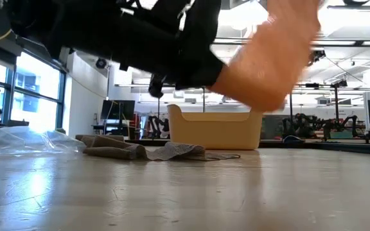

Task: Roll bandage
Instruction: Roll the orange bandage

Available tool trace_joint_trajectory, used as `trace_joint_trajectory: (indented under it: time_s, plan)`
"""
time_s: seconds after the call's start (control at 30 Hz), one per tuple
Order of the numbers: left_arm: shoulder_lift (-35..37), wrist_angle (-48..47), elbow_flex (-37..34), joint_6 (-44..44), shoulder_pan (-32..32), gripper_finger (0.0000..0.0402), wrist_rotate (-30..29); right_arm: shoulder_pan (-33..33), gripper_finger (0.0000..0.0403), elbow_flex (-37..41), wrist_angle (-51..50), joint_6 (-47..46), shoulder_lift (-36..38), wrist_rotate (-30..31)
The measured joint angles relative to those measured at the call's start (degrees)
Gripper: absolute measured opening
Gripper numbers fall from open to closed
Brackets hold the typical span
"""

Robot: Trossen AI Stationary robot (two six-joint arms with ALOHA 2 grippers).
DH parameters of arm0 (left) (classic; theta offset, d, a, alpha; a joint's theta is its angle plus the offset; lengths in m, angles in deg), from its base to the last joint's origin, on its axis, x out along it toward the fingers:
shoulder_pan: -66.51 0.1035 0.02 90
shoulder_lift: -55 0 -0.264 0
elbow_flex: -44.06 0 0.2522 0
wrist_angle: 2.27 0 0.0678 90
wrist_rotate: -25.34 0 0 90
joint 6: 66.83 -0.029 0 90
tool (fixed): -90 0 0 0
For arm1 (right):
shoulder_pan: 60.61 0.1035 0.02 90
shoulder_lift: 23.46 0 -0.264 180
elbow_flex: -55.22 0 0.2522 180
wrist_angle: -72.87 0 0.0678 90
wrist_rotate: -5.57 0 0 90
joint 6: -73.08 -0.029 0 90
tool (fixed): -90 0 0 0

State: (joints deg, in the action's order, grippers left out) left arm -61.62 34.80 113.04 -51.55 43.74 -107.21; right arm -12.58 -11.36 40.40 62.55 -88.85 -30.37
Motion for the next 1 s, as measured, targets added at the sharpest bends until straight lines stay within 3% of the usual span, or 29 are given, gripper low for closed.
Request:
trace_joint_trajectory:
  time_s: [0.13,0.3,0.47,0.57,0.73,0.87,1.0]
  plan:
    - [0.3,2.1,0.3,-0.7,0.3,0.0010,5.3,-1.3,0.0000,0.0,7.0,10.5,5.1,9.3]
    - [0.4,2.3,3.1,-1.7,2.5,0.0010,14.8,-7.3,0.0000,0.0,17.1,24.5,9.0,11.0]
    - [0.4,2.3,5.8,-3.5,4.0,0.0010,28.5,-17.0,0.0000,0.0,12.7,25.5,12.5,10.5]
    - [0.4,2.4,6.8,-4.0,3.8,0.0010,32.6,-23.5,0.0000,0.0,2.4,17.9,13.7,5.3]
    - [0.3,4.2,6.8,-6.9,3.5,0.0010,32.7,-33.9,0.0000,4.2,-11.7,3.0,13.6,-6.4]
    - [0.4,7.7,6.9,-8.9,5.0,0.0010,32.6,-40.0,0.0000,13.8,-8.2,0.0,13.6,-13.9]
    - [0.3,10.6,6.8,-10.4,7.8,0.0010,35.0,-41.4,0.0000,23.3,1.7,-3.4,13.6,-24.5]
